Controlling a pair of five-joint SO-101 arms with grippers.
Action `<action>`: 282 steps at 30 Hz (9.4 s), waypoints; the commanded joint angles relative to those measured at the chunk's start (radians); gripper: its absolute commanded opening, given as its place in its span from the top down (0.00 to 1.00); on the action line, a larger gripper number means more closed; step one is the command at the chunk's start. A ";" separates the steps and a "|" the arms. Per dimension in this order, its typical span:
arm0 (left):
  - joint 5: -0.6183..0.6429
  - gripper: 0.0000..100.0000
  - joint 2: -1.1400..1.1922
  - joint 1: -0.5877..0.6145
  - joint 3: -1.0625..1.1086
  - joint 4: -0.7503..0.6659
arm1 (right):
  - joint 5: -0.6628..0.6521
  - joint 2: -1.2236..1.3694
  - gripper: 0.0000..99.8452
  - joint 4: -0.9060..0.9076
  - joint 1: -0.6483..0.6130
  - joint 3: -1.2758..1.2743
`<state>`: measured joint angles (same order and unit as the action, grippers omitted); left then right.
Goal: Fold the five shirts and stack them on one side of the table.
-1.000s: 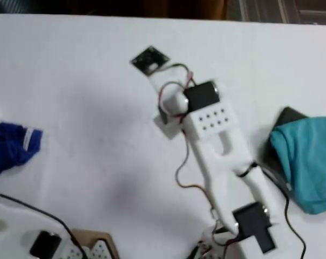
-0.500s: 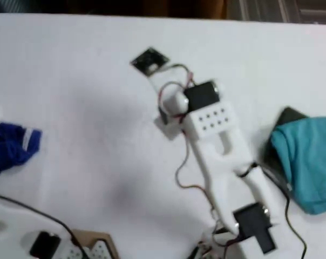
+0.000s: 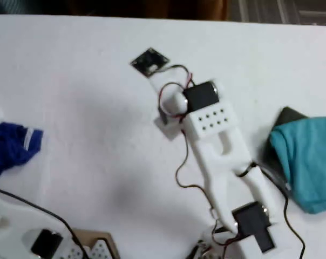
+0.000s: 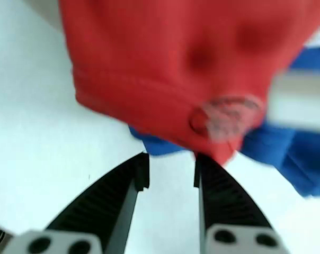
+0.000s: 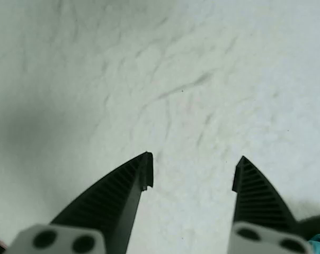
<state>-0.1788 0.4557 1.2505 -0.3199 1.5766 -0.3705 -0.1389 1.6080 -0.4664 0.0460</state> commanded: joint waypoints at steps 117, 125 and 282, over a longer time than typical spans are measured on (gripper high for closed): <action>-0.256 0.73 -0.542 -0.149 0.576 -0.080 | 0.456 1.013 0.75 -0.050 -0.039 0.792; -0.256 0.73 -0.542 -0.152 0.576 -0.081 | 0.457 1.178 0.99 0.079 -0.018 1.126; -0.052 0.73 -0.543 -0.631 1.036 -0.494 | -0.038 0.931 0.98 0.087 0.018 0.440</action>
<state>-0.2355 -0.0491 0.6337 0.7327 1.0963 -0.4227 0.7986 1.6387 -0.4526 0.4849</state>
